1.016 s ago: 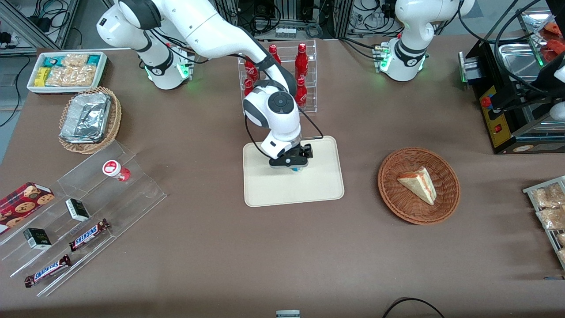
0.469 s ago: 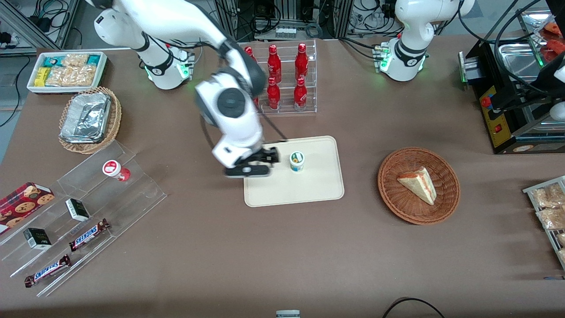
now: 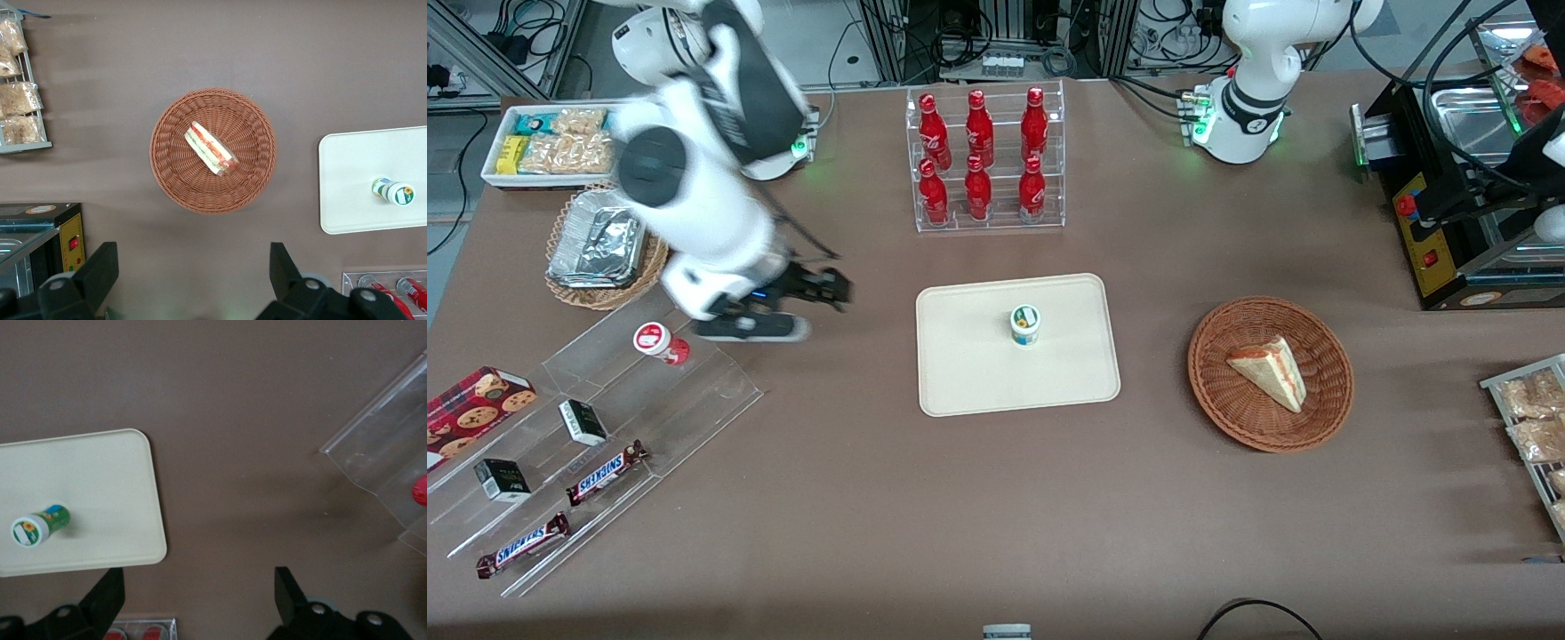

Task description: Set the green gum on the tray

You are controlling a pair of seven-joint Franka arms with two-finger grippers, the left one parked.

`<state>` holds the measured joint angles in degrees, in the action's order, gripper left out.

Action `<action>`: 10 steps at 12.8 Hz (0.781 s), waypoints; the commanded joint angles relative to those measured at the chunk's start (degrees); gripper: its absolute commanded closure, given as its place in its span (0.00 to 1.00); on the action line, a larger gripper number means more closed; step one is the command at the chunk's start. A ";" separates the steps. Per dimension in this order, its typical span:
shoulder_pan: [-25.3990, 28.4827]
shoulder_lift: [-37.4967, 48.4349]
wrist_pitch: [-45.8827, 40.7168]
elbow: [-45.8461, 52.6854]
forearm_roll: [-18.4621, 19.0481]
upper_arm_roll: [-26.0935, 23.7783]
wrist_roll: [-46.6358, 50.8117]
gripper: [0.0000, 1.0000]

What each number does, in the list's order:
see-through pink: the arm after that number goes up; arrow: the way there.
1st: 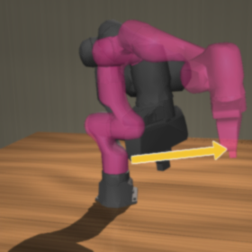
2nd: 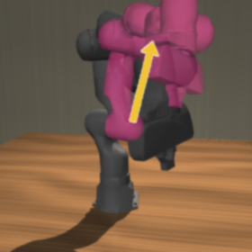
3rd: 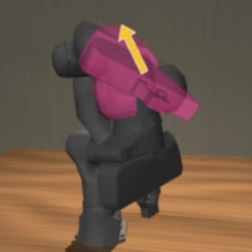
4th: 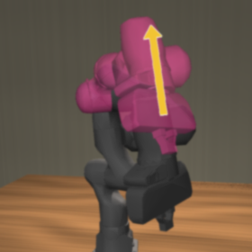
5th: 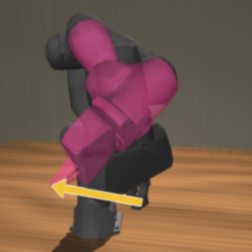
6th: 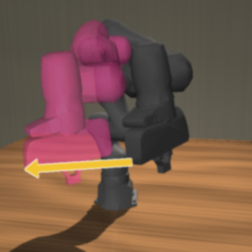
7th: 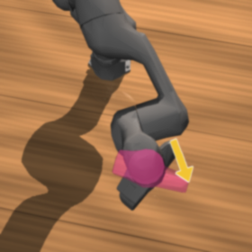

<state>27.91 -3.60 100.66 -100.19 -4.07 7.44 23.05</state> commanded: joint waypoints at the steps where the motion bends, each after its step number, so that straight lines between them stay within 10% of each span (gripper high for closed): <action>1: -5.65 7.01 -6.41 -2.38 -1.29 -0.67 -6.15 0.00; 10: -21.48 14.41 -16.63 -1.95 1.70 -0.58 -24.18 0.00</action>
<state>8.97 9.55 84.96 -101.39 -2.97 7.31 2.18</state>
